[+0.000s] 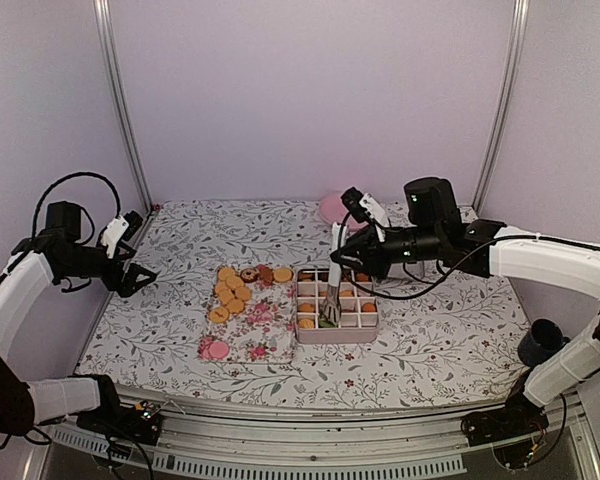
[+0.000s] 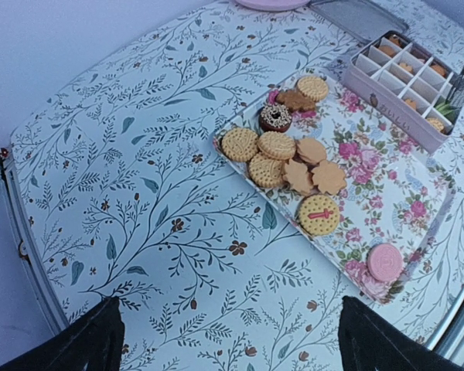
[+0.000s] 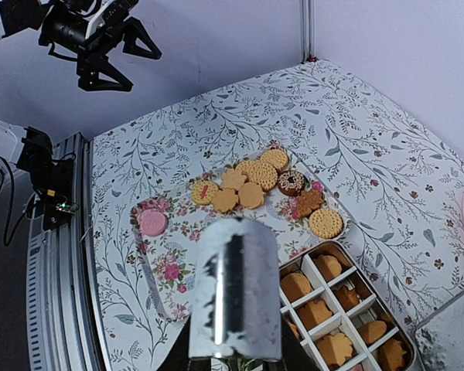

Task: Pack the cookies
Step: Adjust the fake cookies in the empty pocket of the box.

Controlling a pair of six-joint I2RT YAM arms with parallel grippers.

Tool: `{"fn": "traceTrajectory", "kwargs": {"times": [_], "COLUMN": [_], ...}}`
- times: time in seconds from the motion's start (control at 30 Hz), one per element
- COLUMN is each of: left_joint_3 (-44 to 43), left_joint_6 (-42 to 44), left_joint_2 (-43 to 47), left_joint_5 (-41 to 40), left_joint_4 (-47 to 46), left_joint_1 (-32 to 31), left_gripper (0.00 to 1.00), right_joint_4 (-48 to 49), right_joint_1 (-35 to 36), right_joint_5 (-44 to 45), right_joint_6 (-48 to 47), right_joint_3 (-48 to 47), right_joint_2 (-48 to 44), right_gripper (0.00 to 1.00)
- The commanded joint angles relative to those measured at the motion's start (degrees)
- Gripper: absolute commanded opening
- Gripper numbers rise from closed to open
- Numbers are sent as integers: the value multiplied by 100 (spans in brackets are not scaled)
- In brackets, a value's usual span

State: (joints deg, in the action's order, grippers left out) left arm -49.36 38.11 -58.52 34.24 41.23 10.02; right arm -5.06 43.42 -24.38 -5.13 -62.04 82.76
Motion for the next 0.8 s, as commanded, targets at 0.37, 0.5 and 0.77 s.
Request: {"fn": "traceTrajectory", "kwargs": {"times": [0.37,0.5,0.77], "left_joint_3": [-118,-117,-122], "left_joint_6": [30,47,39], "left_joint_2": [39,58,40], "left_joint_5": [61,40,74], "left_joint_4": [25,25,25], "left_joint_1": [-70,-71,-71], "left_gripper": [97,97,97], "right_joint_4": [74,0,126], "right_joint_1": [97,102,124], "right_joint_5": [689,673,518], "right_joint_6": [48,3,146], "right_joint_3": [-90,-261,-269], "right_joint_2": [-230,-196,-171], "right_gripper": [16,25,26]}}
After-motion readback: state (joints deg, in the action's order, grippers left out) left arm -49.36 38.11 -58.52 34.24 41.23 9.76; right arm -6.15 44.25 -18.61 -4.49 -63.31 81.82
